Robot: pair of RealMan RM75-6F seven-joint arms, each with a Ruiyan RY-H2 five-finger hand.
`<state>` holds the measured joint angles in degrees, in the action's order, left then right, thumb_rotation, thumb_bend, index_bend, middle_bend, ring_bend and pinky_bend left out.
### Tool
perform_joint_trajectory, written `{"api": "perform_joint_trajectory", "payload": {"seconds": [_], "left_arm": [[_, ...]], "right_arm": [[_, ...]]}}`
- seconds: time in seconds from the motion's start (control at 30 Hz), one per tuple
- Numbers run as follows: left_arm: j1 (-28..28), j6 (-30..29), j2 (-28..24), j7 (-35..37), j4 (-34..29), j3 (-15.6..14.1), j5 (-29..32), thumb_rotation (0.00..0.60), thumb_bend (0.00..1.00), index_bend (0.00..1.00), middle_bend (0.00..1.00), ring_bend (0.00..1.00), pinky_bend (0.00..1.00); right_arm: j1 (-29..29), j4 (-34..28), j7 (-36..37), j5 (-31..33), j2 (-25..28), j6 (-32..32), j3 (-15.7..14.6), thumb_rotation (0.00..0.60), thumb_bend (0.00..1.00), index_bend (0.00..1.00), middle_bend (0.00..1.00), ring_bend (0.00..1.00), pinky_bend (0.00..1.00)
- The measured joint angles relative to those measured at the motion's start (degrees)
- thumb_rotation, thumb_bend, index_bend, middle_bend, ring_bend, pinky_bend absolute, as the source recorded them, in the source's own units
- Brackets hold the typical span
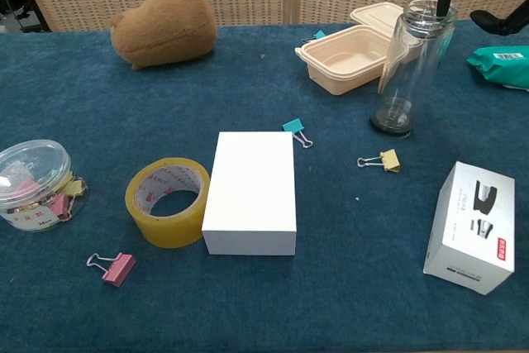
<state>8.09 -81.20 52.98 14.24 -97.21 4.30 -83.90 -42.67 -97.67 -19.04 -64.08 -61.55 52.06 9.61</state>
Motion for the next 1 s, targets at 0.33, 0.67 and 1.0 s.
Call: {"api": "perform_joint_trajectory", "payload": {"seconds": [0.33,0.67,1.0], "left_arm": [[-0.1,-0.1,0.0,-0.2,0.1,0.0,0.1,0.6,0.0,0.0,0.0,0.0,0.0],[-0.1,-0.4,1.1,-3.3,-0.2,0.1,0.6,0.6,0.0,0.0,0.0,0.0,0.0],[-0.4,-2.6,5.8,-12.9,0.4,0.5,1.6,0.6,0.0,0.0,0.0,0.0,0.0]], "right_arm": [[0.9,-2.6,0.9,-1.8,2.2,3.3,1.2,0.6,0.64,0.24,0.0,0.0,0.0],[8.2,0.6,8.6,-13.6,3.2,17.1,0.4,0.6,0.03,0.0,0.0,0.0,0.0],[19.6,6.3,18.6,-18.4,-0.1,27.1,-5.6,0.6,0.02,0.0,0.0,0.0,0.0]]}}
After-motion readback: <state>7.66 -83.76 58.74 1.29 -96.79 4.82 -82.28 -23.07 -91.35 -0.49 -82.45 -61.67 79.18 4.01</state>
